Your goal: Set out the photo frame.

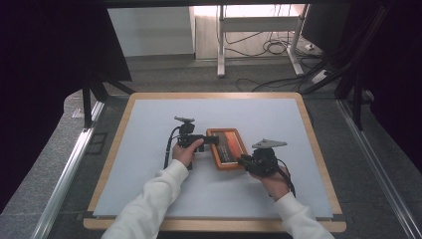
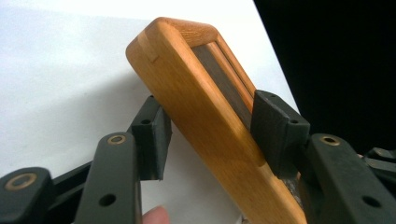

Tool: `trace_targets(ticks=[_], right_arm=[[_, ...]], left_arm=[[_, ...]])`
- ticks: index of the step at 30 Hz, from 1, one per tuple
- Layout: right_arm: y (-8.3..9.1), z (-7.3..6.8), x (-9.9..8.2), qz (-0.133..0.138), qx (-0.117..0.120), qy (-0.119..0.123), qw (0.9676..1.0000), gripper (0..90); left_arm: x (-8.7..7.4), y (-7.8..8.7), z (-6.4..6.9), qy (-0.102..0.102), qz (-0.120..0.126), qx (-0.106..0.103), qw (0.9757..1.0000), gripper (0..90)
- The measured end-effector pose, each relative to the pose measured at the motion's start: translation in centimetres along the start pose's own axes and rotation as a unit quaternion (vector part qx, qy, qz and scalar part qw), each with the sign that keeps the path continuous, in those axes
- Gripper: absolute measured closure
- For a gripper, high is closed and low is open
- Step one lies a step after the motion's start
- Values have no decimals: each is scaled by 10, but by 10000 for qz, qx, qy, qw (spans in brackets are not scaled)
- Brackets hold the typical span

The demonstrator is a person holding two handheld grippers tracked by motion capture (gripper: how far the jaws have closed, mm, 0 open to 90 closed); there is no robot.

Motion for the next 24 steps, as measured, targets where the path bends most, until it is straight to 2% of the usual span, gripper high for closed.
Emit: trace_targets(ticks=[6,8,9,11,12,15,16,20,24], right_arm=[[6,-2,-3,63,-3,-76,10000,685],[12,-3,-5,114,-1,-202,9997,611],[12,-3,-5,114,-1,-202,9997,611],[15,-3,-7,173,-50,-280,9994,550],[16,-2,-11,228,-116,-428,9988,483],[18,1,-18,279,-187,-730,9968,407],[18,1,-18,279,-187,-730,9968,407],[20,7,-28,310,-156,-1096,9934,344],[19,11,-30,297,-82,-1185,9925,339]], left_arm=[[-2,4,4,-188,86,-78,9998,505],[-4,7,5,-216,146,-132,9996,515],[-4,8,6,-226,162,-153,9995,515],[-6,10,6,-257,200,-185,9993,519],[-7,12,7,-269,247,-217,9991,523],[-8,14,9,-330,287,-252,9987,530],[-8,14,9,-330,287,-252,9987,533],[-10,17,14,-417,340,-268,9982,538],[-11,19,16,-483,387,-300,9976,543]])
Point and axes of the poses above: each handheld gripper's, and its own axes: y roughly backward along the jaws, x roughly out of its top, z roughly to its right, the point moved 3 cm from there along -y, roughly forward along the jaws, and after that the axes turned 8 degrees about z, right-handed, at the moved point
